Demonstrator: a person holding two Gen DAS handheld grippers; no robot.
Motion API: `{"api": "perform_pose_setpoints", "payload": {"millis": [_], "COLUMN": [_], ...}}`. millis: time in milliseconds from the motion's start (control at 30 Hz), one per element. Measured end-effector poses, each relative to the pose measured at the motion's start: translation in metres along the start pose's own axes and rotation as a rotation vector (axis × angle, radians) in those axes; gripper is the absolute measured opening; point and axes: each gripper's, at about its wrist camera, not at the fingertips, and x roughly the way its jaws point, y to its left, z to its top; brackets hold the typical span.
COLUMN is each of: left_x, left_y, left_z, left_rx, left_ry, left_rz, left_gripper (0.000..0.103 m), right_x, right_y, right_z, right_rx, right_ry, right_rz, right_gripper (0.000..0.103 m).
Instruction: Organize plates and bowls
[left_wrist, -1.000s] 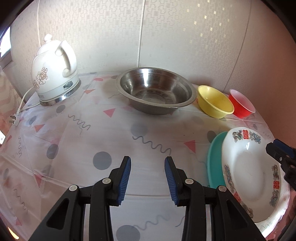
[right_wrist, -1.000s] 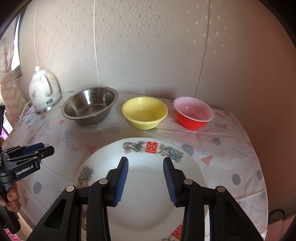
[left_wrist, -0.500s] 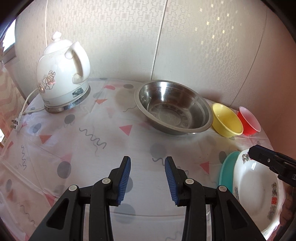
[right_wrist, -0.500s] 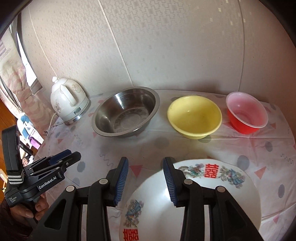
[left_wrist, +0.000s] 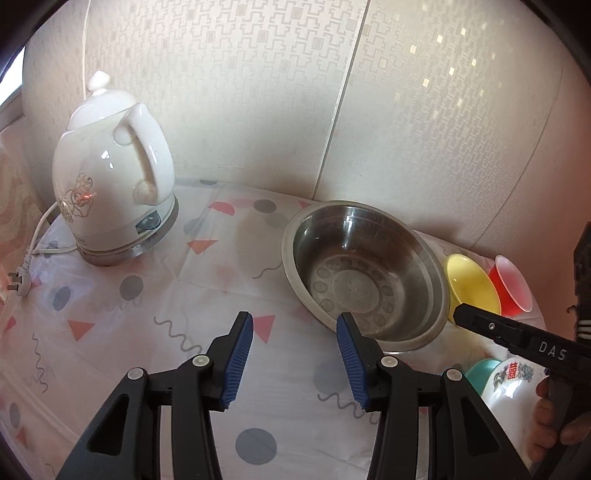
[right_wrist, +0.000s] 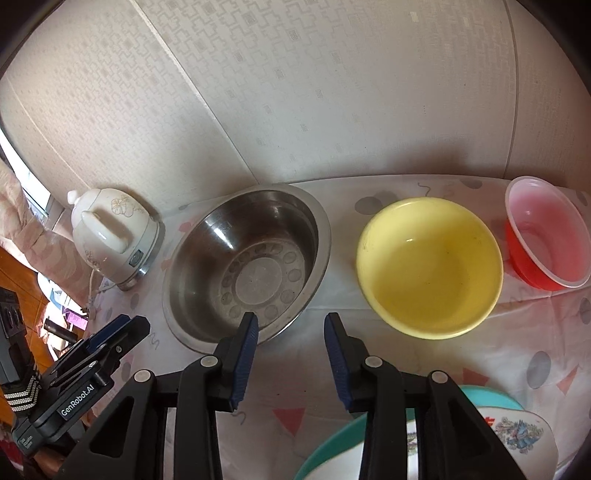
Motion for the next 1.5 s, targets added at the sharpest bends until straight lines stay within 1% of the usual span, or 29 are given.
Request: {"api": "perform_pose_setpoints", "payload": {"millis": [133, 233, 333, 533, 600, 667, 733, 933, 1133, 1300, 1500], "left_x": [0.013, 0.022, 0.031, 0.051, 0.059, 0.066, 0.069, 0.061, 0.042, 0.017, -0.020], "left_y": [0.009, 0.013, 0.014, 0.010, 0.008, 0.006, 0.006, 0.005, 0.008, 0.016, 0.023], "left_z": [0.010, 0.017, 0.023, 0.032, 0.031, 0.031, 0.029, 0.022, 0.008, -0.012, -0.040], "left_rx": [-0.058, -0.080, -0.082, -0.070, -0.058, -0.046, -0.053, -0.058, -0.057, -0.074, -0.074], "left_ry": [0.019, 0.021, 0.022, 0.048, 0.058, 0.075, 0.085, 0.079, 0.058, 0.042, 0.016], "left_rz": [-0.034, -0.034, -0.039, -0.060, -0.057, -0.048, -0.061, -0.071, -0.066, -0.070, -0.054], "left_gripper": [0.047, 0.046, 0.041, 0.040, 0.036, 0.024, 0.020, 0.020, 0.020, 0.020, 0.021], "right_x": [0.013, 0.018, 0.023, 0.036, 0.042, 0.046, 0.047, 0.046, 0.038, 0.023, -0.002], "right_y": [-0.003, -0.006, -0.006, -0.007, -0.006, -0.003, 0.000, 0.000, 0.006, 0.016, 0.034], "right_z": [0.004, 0.008, 0.012, 0.019, 0.021, 0.022, 0.022, 0.020, 0.009, -0.007, -0.035], "right_rx": [0.019, 0.031, 0.039, 0.037, 0.024, 0.003, -0.020, -0.029, -0.043, -0.078, -0.128], "right_ry": [0.022, 0.023, 0.024, 0.041, 0.054, 0.063, 0.062, 0.064, 0.074, 0.081, 0.082], "right_rz": [-0.010, -0.006, -0.006, -0.033, -0.043, -0.050, -0.059, -0.055, -0.017, 0.027, 0.069], "right_gripper": [0.035, 0.033, 0.031, 0.026, 0.022, 0.021, 0.021, 0.021, 0.021, 0.021, 0.021]}}
